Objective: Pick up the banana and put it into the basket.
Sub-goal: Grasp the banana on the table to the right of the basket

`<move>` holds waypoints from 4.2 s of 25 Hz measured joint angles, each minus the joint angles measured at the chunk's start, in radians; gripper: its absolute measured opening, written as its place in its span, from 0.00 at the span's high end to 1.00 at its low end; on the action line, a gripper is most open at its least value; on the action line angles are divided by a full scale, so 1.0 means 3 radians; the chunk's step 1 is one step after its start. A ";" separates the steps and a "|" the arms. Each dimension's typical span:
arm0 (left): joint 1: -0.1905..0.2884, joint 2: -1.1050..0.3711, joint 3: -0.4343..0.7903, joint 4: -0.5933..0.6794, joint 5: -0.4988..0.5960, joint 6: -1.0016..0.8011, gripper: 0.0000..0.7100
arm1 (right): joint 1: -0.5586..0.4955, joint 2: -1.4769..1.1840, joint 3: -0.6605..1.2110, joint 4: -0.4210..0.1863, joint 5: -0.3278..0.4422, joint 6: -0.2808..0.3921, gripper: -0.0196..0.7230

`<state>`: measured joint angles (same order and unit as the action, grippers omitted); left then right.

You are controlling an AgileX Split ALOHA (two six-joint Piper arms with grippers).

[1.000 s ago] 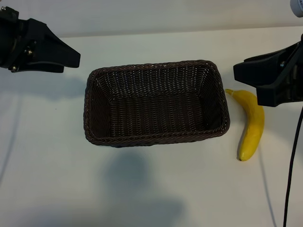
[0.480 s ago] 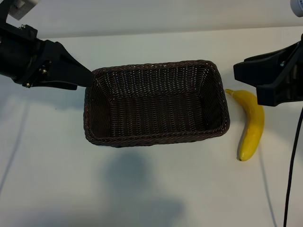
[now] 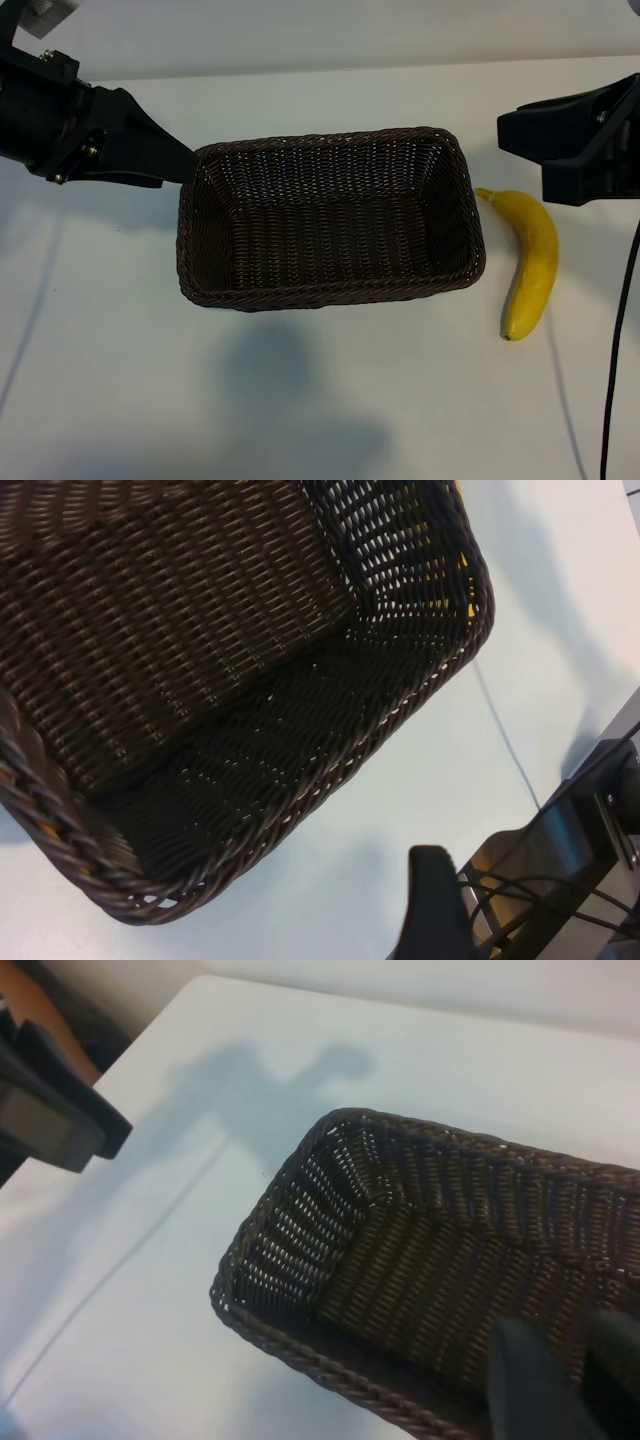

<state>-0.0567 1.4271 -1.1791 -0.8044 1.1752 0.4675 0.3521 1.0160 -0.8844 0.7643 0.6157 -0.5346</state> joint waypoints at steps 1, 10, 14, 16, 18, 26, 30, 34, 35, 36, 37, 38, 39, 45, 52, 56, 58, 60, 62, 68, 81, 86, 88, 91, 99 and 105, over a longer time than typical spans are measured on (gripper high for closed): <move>0.0000 0.0000 0.0000 0.0000 0.0000 0.0003 0.27 | 0.0000 0.0000 0.0000 0.0000 0.0004 0.0000 0.76; 0.0000 0.0000 0.0000 0.0000 0.0000 0.0058 0.27 | 0.0000 0.0000 0.0000 0.0004 0.0023 0.0011 0.84; 0.0000 0.0000 0.0000 0.0000 0.0000 0.0074 0.27 | 0.0000 0.0000 0.0000 0.0001 0.0094 0.0024 0.68; 0.0000 0.0000 0.0000 0.0000 0.0000 0.0077 0.27 | 0.0000 0.0000 0.0000 -0.0007 0.0135 0.0047 0.54; 0.0000 0.0000 0.0000 0.0000 0.0000 0.0077 0.27 | 0.0000 0.0000 0.0000 -0.0026 0.0164 0.0057 0.39; 0.0000 0.0000 0.0000 -0.0003 0.0000 0.0149 0.27 | 0.0000 0.0004 -0.0578 -0.1292 0.0567 0.1019 0.24; 0.0000 0.0000 0.0000 -0.0037 0.0000 0.0167 0.27 | -0.0105 0.0138 -0.0940 -0.1997 0.0903 0.1526 0.27; 0.0000 0.0000 0.0000 -0.0098 0.0000 0.0224 0.27 | -0.0430 0.0471 -0.1226 -0.2059 0.1225 0.1542 0.27; 0.0000 0.0000 0.0000 -0.0120 0.0000 0.0232 0.27 | -0.0529 0.0576 -0.1282 -0.2012 0.1279 0.1516 0.27; 0.0000 0.0000 0.0000 -0.0137 0.0000 0.0235 0.27 | -0.0630 0.0666 -0.1345 -0.1954 0.1317 0.1473 0.27; 0.0000 0.0000 0.0000 -0.0159 0.0000 0.0235 0.27 | -0.0713 0.0774 -0.1402 -0.1868 0.1343 0.1427 0.27; 0.0000 0.0000 0.0000 -0.0174 0.0000 0.0238 0.27 | -0.0808 0.0886 -0.1451 -0.1765 0.1371 0.1379 0.27; 0.0000 0.0000 0.0000 -0.0173 0.0000 0.0238 0.27 | -0.0902 0.0982 -0.1486 -0.1654 0.1404 0.1314 0.28; 0.0000 0.0000 0.0000 -0.0173 0.0000 0.0245 0.27 | -0.1337 0.1583 -0.1531 -0.1163 0.1594 0.0986 0.34; 0.0000 0.0000 0.0000 -0.0173 0.0000 0.0251 0.27 | -0.1393 0.1993 -0.1531 -0.1137 0.1649 0.0896 0.38; 0.0000 0.0000 0.0000 -0.0173 0.0000 0.0251 0.27 | -0.1393 0.2201 -0.1531 -0.1149 0.1715 0.0896 0.38; 0.0000 0.0000 0.0000 -0.0173 0.0000 0.0251 0.27 | -0.1393 0.2278 -0.1531 -0.1158 0.1737 0.0896 0.38; 0.0000 0.0000 0.0000 -0.0174 0.0000 0.0248 0.27 | -0.1393 0.2344 -0.1531 -0.1220 0.1762 0.0917 0.38; 0.0000 0.0000 0.0000 -0.0187 0.0000 0.0251 0.27 | -0.1393 0.2399 -0.1531 -0.1265 0.1766 0.0947 0.38; 0.0000 0.0000 0.0000 -0.0232 0.0000 0.0325 0.27 | -0.1384 0.2620 -0.1531 -0.1299 0.1635 0.0954 0.38; 0.0000 0.0000 0.0000 -0.0245 0.0000 0.0340 0.27 | -0.1226 0.2854 -0.1257 -0.1305 0.1327 0.0944 0.39; 0.0000 0.0000 0.0000 -0.0245 0.0000 0.0341 0.27 | -0.1076 0.2854 -0.1179 -0.1305 0.1308 0.0944 0.39; 0.0000 0.0000 0.0000 -0.0245 0.0000 0.0341 0.27 | -0.0991 0.2854 -0.1141 -0.1305 0.1267 0.0958 0.39; 0.0000 0.0000 0.0000 -0.0246 0.0000 0.0343 0.27 | -0.0907 0.2854 -0.1132 -0.1303 0.1211 0.1004 0.39; 0.0000 -0.0194 0.0000 -0.0246 0.0000 0.0344 0.27 | -0.0838 0.2854 -0.1125 -0.1416 0.0976 0.1235 0.39; 0.0000 -0.0407 0.0000 -0.0238 0.0000 0.0376 0.27 | -0.0828 0.2854 -0.1075 -0.1636 0.0861 0.1334 0.39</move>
<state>-0.0567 1.3051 -1.1791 -0.8758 1.1752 0.5804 0.1038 1.8721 -1.2071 0.2735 0.8739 -0.1346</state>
